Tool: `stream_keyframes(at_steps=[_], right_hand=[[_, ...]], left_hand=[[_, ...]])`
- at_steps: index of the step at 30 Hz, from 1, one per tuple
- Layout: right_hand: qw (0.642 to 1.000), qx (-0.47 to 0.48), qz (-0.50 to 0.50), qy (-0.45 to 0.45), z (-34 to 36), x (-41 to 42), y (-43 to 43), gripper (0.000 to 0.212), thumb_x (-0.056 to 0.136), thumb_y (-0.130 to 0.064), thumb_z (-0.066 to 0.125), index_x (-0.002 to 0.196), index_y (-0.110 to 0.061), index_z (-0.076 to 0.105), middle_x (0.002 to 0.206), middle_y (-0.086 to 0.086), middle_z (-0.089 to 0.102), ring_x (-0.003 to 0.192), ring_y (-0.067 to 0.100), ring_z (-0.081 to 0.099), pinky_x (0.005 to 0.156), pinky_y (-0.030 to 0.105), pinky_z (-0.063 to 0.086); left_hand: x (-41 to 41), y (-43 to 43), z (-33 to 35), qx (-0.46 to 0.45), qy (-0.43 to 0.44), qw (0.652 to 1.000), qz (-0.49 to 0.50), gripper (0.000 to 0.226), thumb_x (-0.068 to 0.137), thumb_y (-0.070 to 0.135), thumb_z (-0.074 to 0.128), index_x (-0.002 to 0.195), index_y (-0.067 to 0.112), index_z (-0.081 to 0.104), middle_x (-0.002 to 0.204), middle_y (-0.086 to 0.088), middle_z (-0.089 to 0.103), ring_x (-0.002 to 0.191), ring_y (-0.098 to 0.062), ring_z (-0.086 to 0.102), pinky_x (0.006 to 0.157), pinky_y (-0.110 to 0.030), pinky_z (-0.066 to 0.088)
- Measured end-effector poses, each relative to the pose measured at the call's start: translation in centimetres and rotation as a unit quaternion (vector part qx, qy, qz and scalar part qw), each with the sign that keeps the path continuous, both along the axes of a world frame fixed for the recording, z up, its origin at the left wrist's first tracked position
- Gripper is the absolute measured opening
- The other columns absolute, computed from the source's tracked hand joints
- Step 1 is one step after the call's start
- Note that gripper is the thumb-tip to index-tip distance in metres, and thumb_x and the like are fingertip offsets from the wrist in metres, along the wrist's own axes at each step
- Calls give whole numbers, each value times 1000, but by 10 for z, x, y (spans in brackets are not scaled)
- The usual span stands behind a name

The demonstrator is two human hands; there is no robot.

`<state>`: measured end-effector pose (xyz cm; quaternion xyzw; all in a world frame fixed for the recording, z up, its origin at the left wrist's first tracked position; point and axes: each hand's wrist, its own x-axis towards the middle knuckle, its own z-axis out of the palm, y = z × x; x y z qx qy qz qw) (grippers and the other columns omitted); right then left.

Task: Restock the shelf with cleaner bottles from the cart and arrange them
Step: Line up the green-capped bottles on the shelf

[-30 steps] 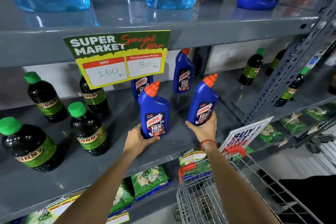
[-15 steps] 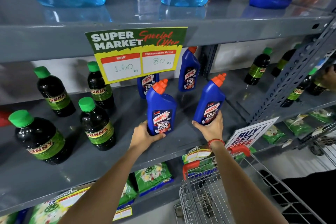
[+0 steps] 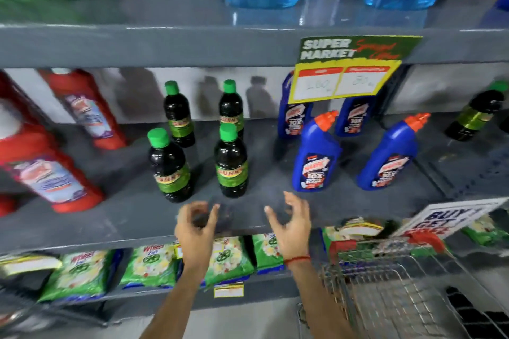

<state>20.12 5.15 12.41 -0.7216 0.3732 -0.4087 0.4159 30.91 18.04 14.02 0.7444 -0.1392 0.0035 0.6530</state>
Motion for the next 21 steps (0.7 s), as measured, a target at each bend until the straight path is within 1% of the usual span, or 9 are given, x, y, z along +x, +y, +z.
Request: stream_keyframes(at_steps=[2, 3, 5, 6, 8, 10, 14, 17, 21], right_hand=[[994, 45, 89, 51, 1, 32, 10, 73, 65, -39, 75, 126, -11, 46, 120, 14, 52, 116, 30, 49, 100, 46, 43], [990, 58, 110, 67, 4, 46, 12, 81, 63, -36, 79, 130, -10, 41, 127, 17, 49, 122, 33, 45, 103, 48, 40], [987, 65, 123, 81, 11, 67, 11, 92, 59, -30, 84, 133, -6, 35, 132, 20, 45, 126, 34, 42, 107, 47, 37], [986, 64, 127, 89, 14, 75, 9, 95, 57, -29, 85, 133, -4, 34, 131, 21, 45, 126, 34, 42, 107, 45, 36], [984, 46, 130, 112, 17, 86, 6, 94, 56, -29, 85, 131, 0, 36, 128, 23, 48, 125, 34, 42, 105, 42, 36], [984, 36, 124, 123, 18, 93, 5, 85, 58, -29, 84, 126, 0, 40, 122, 23, 52, 120, 35, 46, 100, 39, 38], [984, 27, 115, 130, 17, 95, 7, 74, 64, -29, 80, 121, 0, 43, 116, 23, 53, 117, 36, 47, 97, 39, 39], [983, 18, 111, 142, 15, 95, 8, 73, 67, -29, 79, 121, 2, 42, 117, 24, 52, 118, 37, 46, 97, 41, 39], [983, 10, 102, 154, 14, 96, 8, 70, 66, -27, 79, 118, 3, 43, 116, 25, 52, 116, 39, 48, 96, 41, 40]], left_hand=[[21, 20, -1, 20, -26, 997, 76, 38, 72, 12, 76, 101, 4, 53, 100, -5, 50, 80, 2, 52, 76, -9, 45], [32, 26, -2, 43, -29, 995, 89, 53, 70, 14, 78, 111, 3, 49, 110, -9, 44, 89, -3, 51, 82, -9, 43], [55, 32, -6, 95, -29, 993, 65, 79, 65, 23, 81, 129, 8, 37, 128, -12, 37, 111, -23, 50, 97, -30, 44], [65, 32, -7, 122, -26, 991, 46, 87, 64, 26, 82, 134, 10, 33, 134, -14, 35, 119, -28, 46, 102, -38, 41], [79, 29, -5, 151, -13, 988, 13, 97, 61, 27, 83, 139, 9, 29, 140, -16, 38, 128, -29, 40, 107, -41, 37], [86, 25, -1, 140, 5, 990, -10, 96, 60, 28, 84, 138, 12, 31, 139, -13, 46, 127, -28, 46, 105, -42, 41], [90, 25, 1, 142, -2, 990, -13, 73, 67, 23, 78, 130, 17, 42, 128, -9, 60, 117, -29, 56, 95, -38, 45], [89, 25, 1, 140, -2, 990, -4, 66, 69, 23, 76, 127, 18, 46, 125, -9, 63, 115, -31, 57, 92, -38, 46], [91, 27, 0, 147, -2, 989, -8, 65, 69, 24, 76, 126, 18, 47, 123, -9, 64, 113, -32, 58, 90, -37, 46]])
